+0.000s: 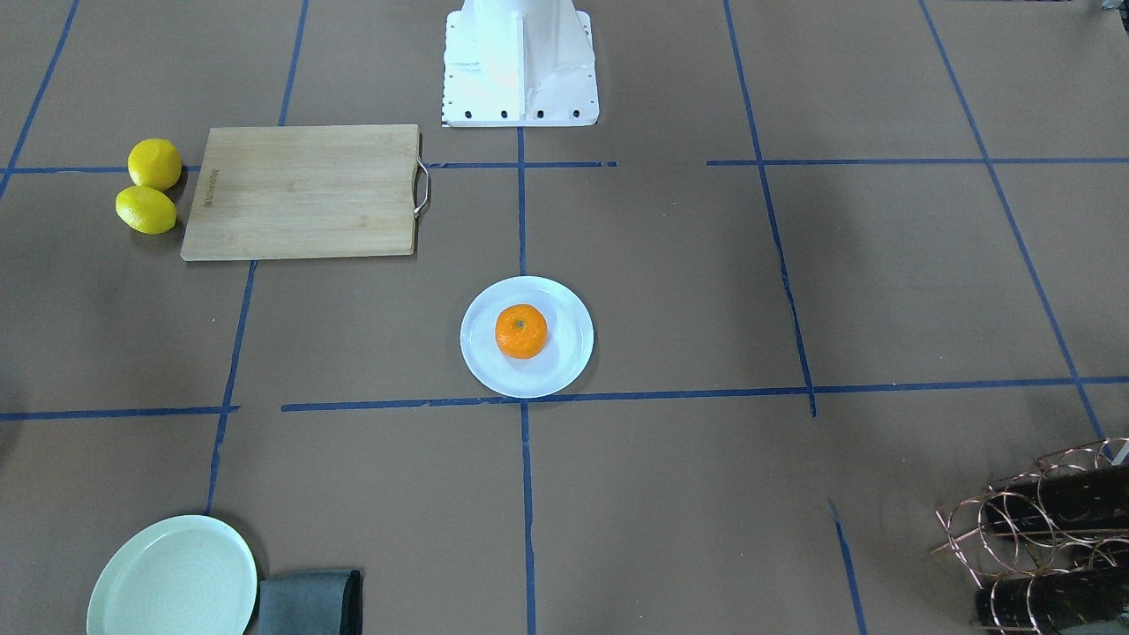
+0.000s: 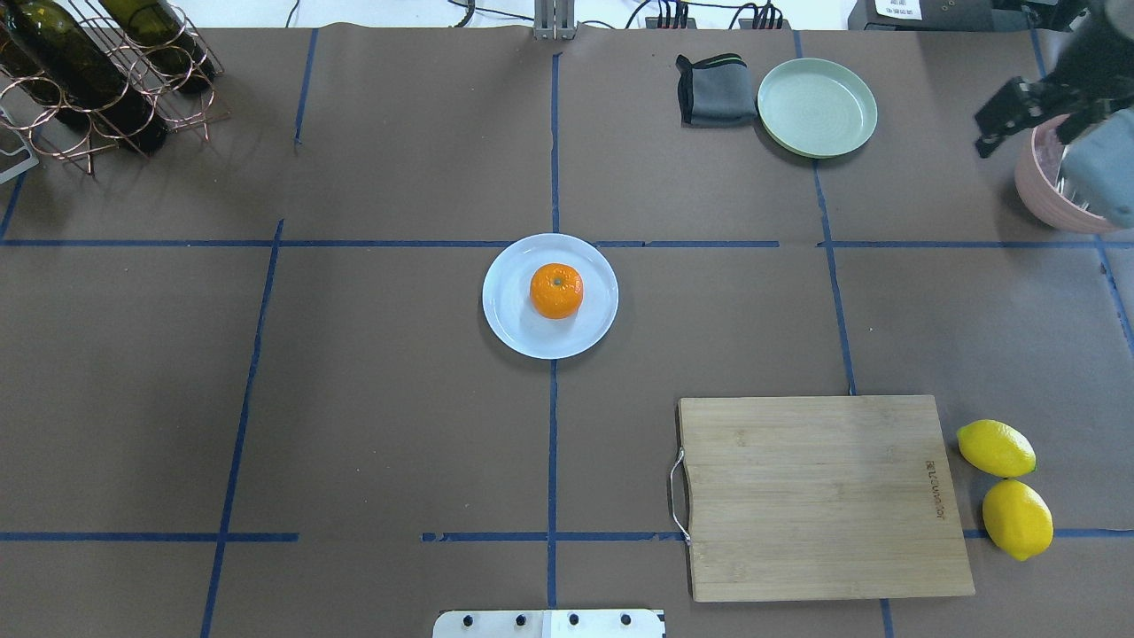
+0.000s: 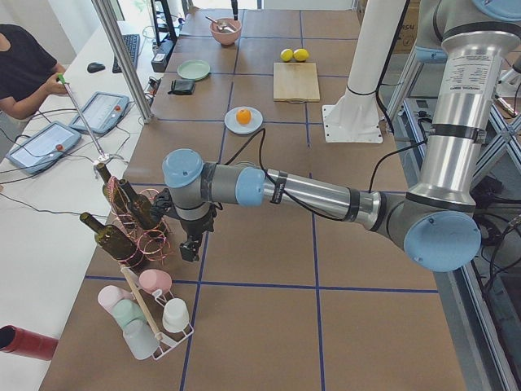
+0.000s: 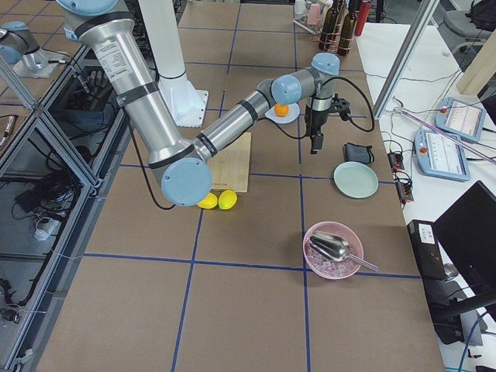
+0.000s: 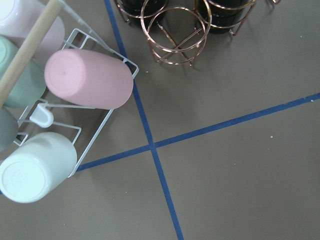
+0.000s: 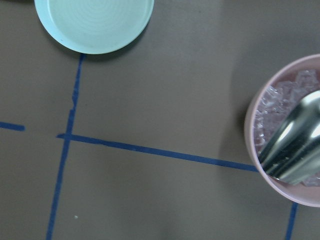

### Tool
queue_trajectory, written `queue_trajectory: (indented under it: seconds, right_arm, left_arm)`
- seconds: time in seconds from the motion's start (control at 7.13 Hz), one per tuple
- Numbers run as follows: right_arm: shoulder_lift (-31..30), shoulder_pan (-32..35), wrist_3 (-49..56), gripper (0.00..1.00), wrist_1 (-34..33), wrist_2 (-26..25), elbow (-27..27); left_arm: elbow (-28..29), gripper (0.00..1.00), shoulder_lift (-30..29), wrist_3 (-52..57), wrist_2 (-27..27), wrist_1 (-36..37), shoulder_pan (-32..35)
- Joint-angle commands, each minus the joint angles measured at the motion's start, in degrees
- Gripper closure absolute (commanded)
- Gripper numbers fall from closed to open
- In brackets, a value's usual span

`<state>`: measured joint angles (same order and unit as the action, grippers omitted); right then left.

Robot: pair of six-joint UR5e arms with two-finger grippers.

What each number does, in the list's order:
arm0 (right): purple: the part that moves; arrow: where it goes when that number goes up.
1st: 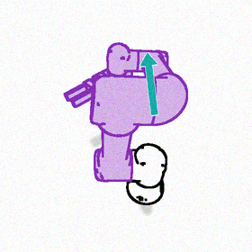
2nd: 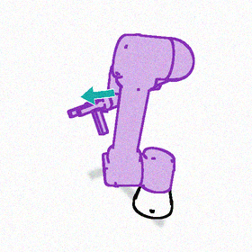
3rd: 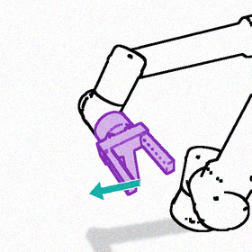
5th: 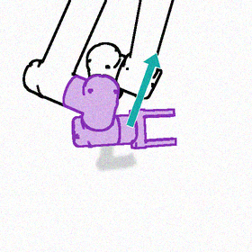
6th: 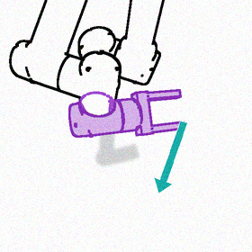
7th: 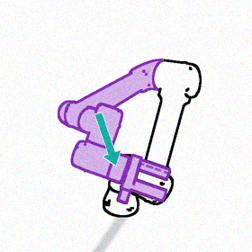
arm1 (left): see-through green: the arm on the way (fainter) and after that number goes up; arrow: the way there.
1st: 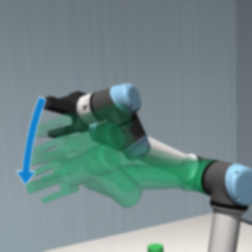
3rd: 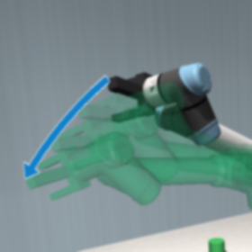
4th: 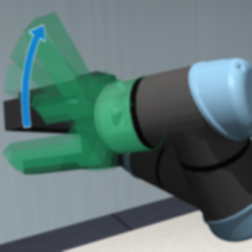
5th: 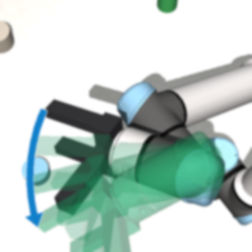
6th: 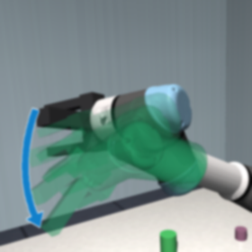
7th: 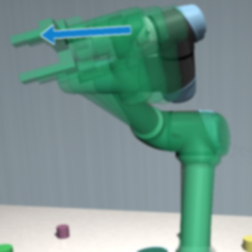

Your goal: Pick orange to plate

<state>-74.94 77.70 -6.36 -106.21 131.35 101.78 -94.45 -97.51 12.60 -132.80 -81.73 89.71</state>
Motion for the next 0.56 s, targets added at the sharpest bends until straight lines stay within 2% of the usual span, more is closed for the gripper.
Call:
queue_trajectory:
  seconds: [0.0,0.14,0.28,0.42]
  right_arm:
    - [-7.2,8.4,9.9,0.00,0.0,1.7,-0.4]
    - [-8.7,11.0,14.8,0.00,0.0,1.8,-2.4]
    - [-8.8,14.0,19.2,0.00,0.0,4.1,-6.3]
    - [-8.8,15.3,20.2,0.00,2.5,5.6,-9.7]
  left_arm:
    - [0.1,0.00,0.4,0.1,-0.8,0.3,0.7]
    - [0.1,0.00,0.4,0.1,-0.8,0.3,0.6]
    - [0.1,0.00,0.4,0.1,-0.8,0.3,0.7]
    - [0.1,0.00,0.3,0.1,-0.8,0.3,0.7]
